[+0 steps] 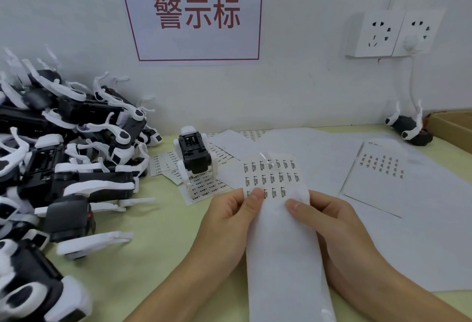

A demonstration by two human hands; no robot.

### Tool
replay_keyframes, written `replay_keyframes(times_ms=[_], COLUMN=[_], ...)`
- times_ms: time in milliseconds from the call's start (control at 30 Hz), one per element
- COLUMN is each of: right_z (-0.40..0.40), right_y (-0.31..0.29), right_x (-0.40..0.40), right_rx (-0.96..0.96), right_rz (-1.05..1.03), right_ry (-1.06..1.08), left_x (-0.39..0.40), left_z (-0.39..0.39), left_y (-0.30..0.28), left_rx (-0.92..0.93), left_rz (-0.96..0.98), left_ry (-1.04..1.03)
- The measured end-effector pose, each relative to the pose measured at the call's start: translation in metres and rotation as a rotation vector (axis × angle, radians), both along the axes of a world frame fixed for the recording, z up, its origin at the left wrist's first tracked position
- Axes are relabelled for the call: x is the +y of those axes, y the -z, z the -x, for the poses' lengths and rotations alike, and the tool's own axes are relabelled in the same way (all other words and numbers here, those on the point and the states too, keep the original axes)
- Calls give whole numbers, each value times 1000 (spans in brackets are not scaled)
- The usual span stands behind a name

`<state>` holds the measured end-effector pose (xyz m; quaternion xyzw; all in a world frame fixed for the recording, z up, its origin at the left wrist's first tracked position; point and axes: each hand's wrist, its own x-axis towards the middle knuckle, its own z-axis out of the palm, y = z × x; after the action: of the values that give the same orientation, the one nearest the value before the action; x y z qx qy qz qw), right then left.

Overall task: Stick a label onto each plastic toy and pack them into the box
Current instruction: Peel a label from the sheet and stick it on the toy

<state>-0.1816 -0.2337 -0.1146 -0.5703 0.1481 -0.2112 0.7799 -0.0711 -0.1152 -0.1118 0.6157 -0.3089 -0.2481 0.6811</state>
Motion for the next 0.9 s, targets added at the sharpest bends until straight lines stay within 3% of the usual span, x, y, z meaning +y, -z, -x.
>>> replay_keyframes(times_ms=[67, 167, 333, 400, 500, 633, 900], right_z=[1, 2, 1, 0, -1, 0, -2], right_y=[0, -2, -1, -2, -2, -1, 0], right_x=[1, 2, 4, 6, 6, 7, 9], right_rx=[5, 40, 162, 173, 182, 189, 164], right_rz=[9, 62, 221, 259, 310, 387, 557], right_ry=[4, 52, 163, 173, 175, 185, 233], left_x=[0, -2, -5, -4, -6, -5, -2], left_z=[3, 6, 10, 12, 13, 14, 15], left_y=[-1, 3, 11, 11, 14, 12, 8], left_rx=[27, -120, -640, -852, -1063, -971, -845], left_rz=[10, -10, -50, -33, 21, -34, -52], left_ry=[4, -134, -572, -612, -504, -359, -298])
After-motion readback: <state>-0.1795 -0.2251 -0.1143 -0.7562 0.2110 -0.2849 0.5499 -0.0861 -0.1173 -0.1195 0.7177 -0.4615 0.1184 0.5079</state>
